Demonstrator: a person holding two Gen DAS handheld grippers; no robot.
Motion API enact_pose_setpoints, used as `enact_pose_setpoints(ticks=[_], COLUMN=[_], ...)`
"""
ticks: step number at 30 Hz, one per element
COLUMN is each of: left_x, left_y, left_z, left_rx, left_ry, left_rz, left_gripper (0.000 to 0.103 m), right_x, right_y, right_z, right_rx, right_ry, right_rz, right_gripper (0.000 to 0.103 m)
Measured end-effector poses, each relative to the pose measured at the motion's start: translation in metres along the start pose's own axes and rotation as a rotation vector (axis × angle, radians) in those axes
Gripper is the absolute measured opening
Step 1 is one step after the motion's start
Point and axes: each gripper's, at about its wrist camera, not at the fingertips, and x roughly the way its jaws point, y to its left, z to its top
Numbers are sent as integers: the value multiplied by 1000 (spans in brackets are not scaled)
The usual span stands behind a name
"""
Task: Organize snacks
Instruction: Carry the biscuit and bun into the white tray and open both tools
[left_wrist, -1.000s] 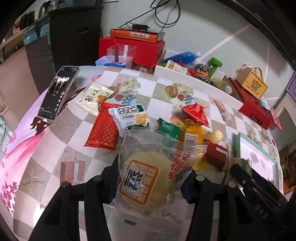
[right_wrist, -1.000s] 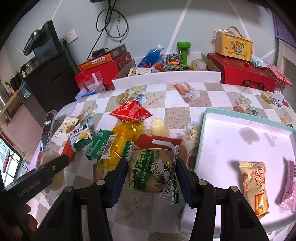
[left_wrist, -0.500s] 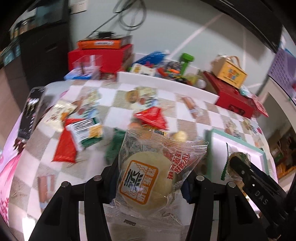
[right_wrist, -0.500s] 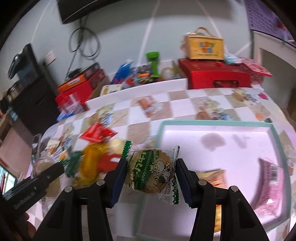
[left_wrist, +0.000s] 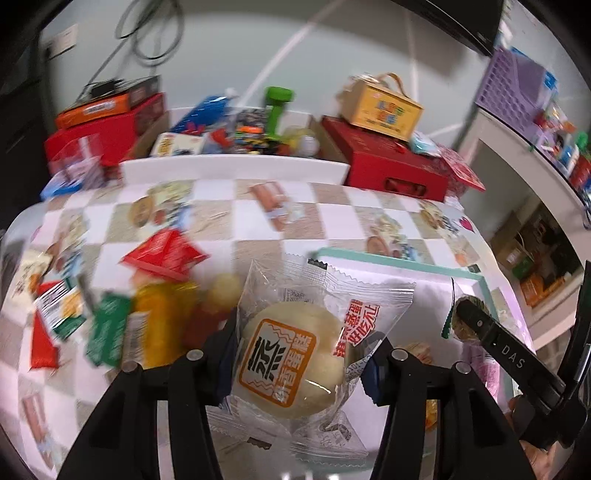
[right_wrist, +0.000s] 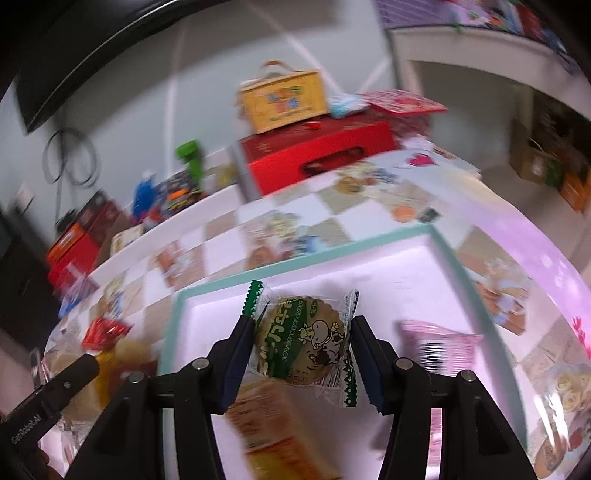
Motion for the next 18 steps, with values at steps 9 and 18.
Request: enact_pose_setpoints(ticks=[9,18], left_x=[66,86], left_y=[-51,-75], left_z=[9,15], left_rx=[80,121], left_ry=[88,101], left_rz=[-55,-56], left_gripper=[56,57], right_x=[11,13], right_y=[-32,-30], right_z=[5,6], right_rx=[78,67], right_ry=[-28,-42], right_rz=[-71,-65], right_gripper=[57,57])
